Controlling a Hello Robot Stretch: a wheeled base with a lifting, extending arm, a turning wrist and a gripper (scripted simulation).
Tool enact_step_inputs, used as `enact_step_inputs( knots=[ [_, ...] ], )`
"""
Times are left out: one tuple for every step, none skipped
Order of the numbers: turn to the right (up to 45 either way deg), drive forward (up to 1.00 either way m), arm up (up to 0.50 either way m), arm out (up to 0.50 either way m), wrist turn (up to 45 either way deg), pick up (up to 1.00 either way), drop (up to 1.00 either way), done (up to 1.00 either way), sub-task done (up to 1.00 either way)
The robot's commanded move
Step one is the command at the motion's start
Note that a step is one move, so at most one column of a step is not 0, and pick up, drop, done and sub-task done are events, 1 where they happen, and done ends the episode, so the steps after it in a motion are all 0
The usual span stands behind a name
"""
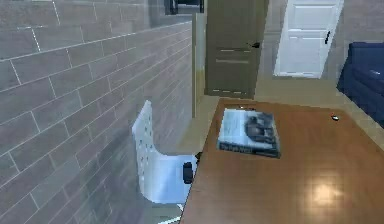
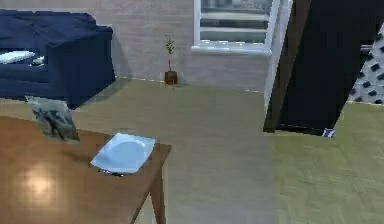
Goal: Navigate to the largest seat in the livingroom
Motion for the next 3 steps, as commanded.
enact_step_inputs(
  knots=[
    [45.0,0.0,0.0,0.0,0.0,0.0,0.0,0.0,0.0],
    [45.0,0.0,0.0,0.0,0.0,0.0,0.0,0.0,0.0],
    [24.0,0.0,0.0,0.0,0.0,0.0,0.0,0.0,0.0]
  ],
)
